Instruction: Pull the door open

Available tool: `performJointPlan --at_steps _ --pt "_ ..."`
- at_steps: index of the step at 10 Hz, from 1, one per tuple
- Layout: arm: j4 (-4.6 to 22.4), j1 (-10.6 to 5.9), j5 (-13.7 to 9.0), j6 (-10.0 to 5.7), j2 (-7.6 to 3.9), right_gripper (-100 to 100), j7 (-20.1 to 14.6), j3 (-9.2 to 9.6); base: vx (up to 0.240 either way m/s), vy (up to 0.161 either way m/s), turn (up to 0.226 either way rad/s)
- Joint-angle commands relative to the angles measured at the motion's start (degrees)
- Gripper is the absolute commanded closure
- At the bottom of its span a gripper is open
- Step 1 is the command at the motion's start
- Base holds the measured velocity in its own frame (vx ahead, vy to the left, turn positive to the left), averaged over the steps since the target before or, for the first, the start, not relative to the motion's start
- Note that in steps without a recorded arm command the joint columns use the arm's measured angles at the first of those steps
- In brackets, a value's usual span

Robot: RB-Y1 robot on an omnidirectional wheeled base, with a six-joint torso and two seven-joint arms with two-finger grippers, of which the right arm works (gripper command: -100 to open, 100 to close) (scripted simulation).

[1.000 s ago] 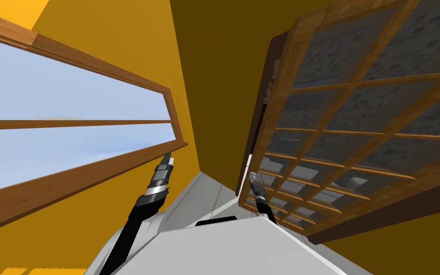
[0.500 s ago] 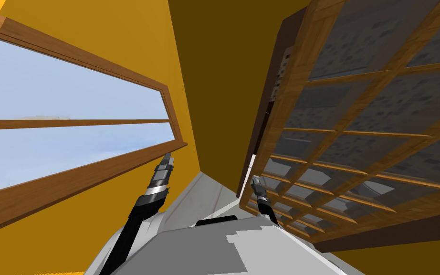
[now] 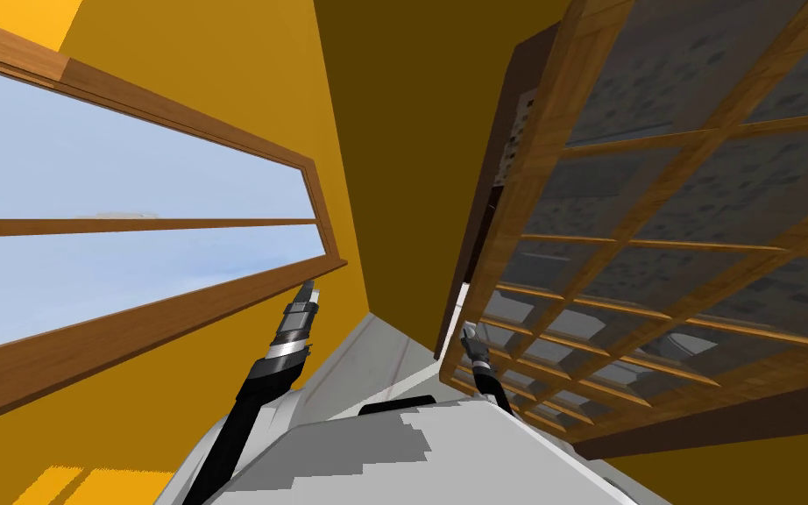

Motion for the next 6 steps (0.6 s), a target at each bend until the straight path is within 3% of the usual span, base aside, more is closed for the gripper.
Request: performJointPlan --at_steps 1,6 --pt "-0.5 0.57 0.4 -0.05 -0.48 100 -0.9 1.0 -0.188 0.002 0.087" --pt "-2.1 1.91 2.1 -0.59 -3.25 100 -5.0 4.84 -0.231 -0.004 0.089"
